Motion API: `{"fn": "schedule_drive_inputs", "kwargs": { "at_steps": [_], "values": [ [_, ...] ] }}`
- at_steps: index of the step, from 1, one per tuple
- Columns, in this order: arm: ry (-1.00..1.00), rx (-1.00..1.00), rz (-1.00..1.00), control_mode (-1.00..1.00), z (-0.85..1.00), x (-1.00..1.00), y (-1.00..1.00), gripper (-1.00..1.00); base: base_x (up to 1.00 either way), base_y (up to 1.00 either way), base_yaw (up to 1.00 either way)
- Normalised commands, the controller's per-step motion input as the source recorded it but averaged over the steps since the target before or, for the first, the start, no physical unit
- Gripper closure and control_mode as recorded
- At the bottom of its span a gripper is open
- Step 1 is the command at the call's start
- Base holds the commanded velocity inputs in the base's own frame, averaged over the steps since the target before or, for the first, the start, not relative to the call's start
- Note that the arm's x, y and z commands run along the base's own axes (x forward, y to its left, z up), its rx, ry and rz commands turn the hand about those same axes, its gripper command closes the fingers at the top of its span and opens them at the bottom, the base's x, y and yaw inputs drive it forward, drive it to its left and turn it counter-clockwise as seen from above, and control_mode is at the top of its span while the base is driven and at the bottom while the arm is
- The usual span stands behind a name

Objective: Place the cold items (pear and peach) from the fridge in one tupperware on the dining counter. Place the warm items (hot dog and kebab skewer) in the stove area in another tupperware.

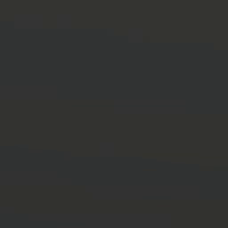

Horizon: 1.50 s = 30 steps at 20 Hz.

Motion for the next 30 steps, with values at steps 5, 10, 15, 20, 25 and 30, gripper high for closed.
{"fn": "schedule_drive_inputs", "kwargs": {
  "at_steps": [5,10,15,20,25,30],
  "values": [
    [0.0,0.0,0.0,1.0,0.0,0.0,0.0,1.0,0.05,-1.0,0.44],
    [0.0,0.0,0.0,1.0,0.0,0.0,0.0,1.0,0.01,-1.0,0.41],
    [0.0,0.0,0.0,1.0,0.0,0.0,0.0,1.0,0.27,-0.63,0.22],
    [0.0,0.0,0.0,1.0,0.0,0.0,0.0,1.0,0.64,-0.19,-0.1],
    [0.0,0.0,0.0,1.0,0.0,0.0,0.0,1.0,0.78,-0.31,-0.11],
    [0.0,0.0,0.0,1.0,0.0,0.0,0.0,1.0,0.2,-0.01,0.0]
  ]
}}
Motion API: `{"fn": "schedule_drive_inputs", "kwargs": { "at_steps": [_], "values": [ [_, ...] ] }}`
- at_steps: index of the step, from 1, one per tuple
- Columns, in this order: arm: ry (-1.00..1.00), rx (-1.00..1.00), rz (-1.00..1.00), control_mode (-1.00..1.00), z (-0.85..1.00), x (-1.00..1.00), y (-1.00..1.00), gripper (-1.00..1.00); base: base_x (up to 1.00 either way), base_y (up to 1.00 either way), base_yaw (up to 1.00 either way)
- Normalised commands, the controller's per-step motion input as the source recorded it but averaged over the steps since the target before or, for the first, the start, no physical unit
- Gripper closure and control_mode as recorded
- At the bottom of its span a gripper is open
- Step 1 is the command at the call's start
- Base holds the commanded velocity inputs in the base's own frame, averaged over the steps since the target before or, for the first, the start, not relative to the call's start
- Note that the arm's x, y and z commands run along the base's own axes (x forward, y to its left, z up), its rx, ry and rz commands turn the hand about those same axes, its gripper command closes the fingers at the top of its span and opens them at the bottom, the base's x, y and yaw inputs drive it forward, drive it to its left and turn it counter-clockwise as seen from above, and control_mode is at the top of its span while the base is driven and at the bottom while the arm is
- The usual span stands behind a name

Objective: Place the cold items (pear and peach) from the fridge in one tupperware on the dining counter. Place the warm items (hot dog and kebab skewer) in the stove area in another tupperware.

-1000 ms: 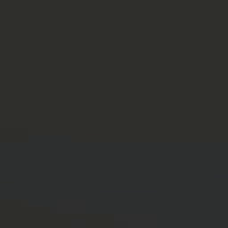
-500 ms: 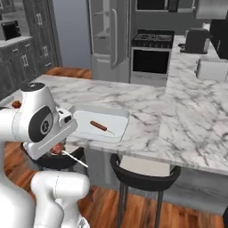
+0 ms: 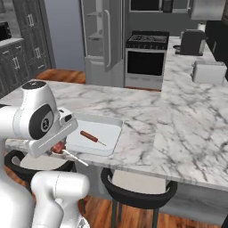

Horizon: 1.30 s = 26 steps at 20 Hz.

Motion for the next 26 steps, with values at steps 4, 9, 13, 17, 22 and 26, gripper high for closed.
{"fn": "schedule_drive_inputs", "kwargs": {
  "at_steps": [4,9,13,17,22,26],
  "values": [
    [0.0,0.0,0.0,1.0,0.0,0.0,0.0,1.0,0.39,0.11,0.0],
    [0.0,-0.01,0.0,-1.0,0.01,0.09,0.0,1.0,0.3,0.17,0.0],
    [0.02,-0.06,0.05,-1.0,0.1,0.68,0.03,1.0,0.0,0.0,0.0],
    [0.12,-0.06,0.01,-1.0,0.04,0.95,0.04,1.0,0.0,0.0,0.0],
    [0.17,0.1,0.0,-1.0,-0.22,1.0,-0.04,1.0,0.0,0.0,0.0],
    [0.11,0.08,0.0,-1.0,-0.5,1.0,-0.08,1.0,0.0,0.0,0.0]
  ]
}}
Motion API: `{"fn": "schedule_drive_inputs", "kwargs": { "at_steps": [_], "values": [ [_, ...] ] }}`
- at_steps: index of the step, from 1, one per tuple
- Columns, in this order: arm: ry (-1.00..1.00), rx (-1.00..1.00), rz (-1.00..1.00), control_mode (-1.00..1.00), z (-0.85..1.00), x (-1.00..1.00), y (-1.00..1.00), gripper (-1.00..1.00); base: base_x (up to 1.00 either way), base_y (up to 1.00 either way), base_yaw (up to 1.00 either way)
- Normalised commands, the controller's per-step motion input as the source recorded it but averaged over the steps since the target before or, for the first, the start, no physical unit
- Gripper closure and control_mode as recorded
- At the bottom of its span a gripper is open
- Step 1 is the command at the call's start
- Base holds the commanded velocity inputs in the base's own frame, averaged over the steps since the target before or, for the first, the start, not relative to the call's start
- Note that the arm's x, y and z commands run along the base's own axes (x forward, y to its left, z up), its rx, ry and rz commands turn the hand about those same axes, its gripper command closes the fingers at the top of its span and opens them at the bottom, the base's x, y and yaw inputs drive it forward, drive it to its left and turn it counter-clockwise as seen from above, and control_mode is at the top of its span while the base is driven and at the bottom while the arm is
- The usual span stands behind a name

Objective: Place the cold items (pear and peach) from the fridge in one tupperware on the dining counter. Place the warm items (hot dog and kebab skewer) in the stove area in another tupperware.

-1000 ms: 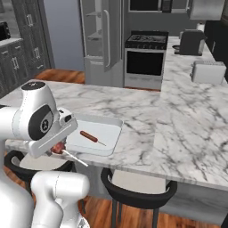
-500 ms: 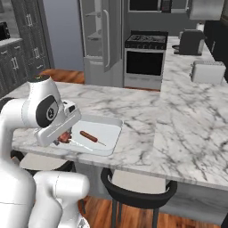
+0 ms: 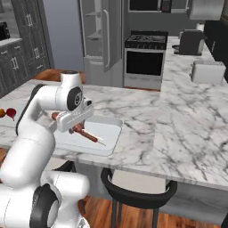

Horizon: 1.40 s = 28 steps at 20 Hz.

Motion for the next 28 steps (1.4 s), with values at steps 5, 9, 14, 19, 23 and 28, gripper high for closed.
{"fn": "schedule_drive_inputs", "kwargs": {
  "at_steps": [5,9,14,19,23,28],
  "values": [
    [0.12,-0.01,0.0,-1.0,-0.62,1.0,0.0,1.0,0.0,0.0,0.0],
    [0.06,-0.04,0.0,-1.0,-0.55,1.0,0.02,1.0,0.0,0.0,0.0],
    [0.09,-0.05,0.06,-1.0,-0.33,0.92,0.03,1.0,0.0,0.0,0.0],
    [0.0,-0.03,0.14,-1.0,-0.44,0.85,0.01,1.0,0.0,0.0,0.0],
    [0.0,-0.05,0.32,-1.0,-0.45,0.46,0.06,1.0,0.0,0.0,0.0],
    [0.0,-0.03,0.22,-1.0,-0.26,0.22,0.33,1.0,0.0,0.0,0.0]
  ]
}}
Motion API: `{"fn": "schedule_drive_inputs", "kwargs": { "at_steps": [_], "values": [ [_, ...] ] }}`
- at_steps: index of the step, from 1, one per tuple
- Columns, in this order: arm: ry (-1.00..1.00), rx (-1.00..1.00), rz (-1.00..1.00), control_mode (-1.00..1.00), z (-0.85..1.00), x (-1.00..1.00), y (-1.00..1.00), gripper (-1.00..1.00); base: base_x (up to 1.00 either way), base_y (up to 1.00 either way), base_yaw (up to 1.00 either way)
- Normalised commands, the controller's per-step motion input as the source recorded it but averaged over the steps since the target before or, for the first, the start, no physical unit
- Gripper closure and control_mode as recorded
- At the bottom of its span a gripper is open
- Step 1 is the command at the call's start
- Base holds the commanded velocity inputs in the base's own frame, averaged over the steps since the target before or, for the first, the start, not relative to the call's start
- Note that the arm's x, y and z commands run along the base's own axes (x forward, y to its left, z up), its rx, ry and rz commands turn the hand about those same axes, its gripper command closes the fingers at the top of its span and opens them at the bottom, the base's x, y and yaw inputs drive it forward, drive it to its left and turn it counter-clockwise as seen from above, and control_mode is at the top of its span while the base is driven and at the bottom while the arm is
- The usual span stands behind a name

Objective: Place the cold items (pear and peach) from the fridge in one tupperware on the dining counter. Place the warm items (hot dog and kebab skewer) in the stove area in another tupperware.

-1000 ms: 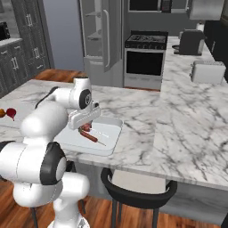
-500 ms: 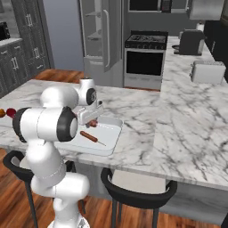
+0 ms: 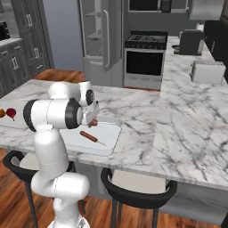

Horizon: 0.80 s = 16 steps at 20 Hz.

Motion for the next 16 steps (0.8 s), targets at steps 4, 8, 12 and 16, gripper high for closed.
{"fn": "schedule_drive_inputs", "kwargs": {
  "at_steps": [4,8,12,16],
  "values": [
    [0.0,-0.03,0.01,-1.0,-0.2,0.3,0.38,1.0,0.0,0.0,0.0],
    [0.0,0.0,0.0,-1.0,-0.16,0.16,0.23,1.0,0.0,0.0,0.0],
    [0.0,0.0,0.0,-1.0,-0.18,0.04,0.14,1.0,0.0,0.0,0.0],
    [-0.07,0.0,0.0,-1.0,-0.27,0.14,0.0,1.0,0.0,0.0,0.0]
  ]
}}
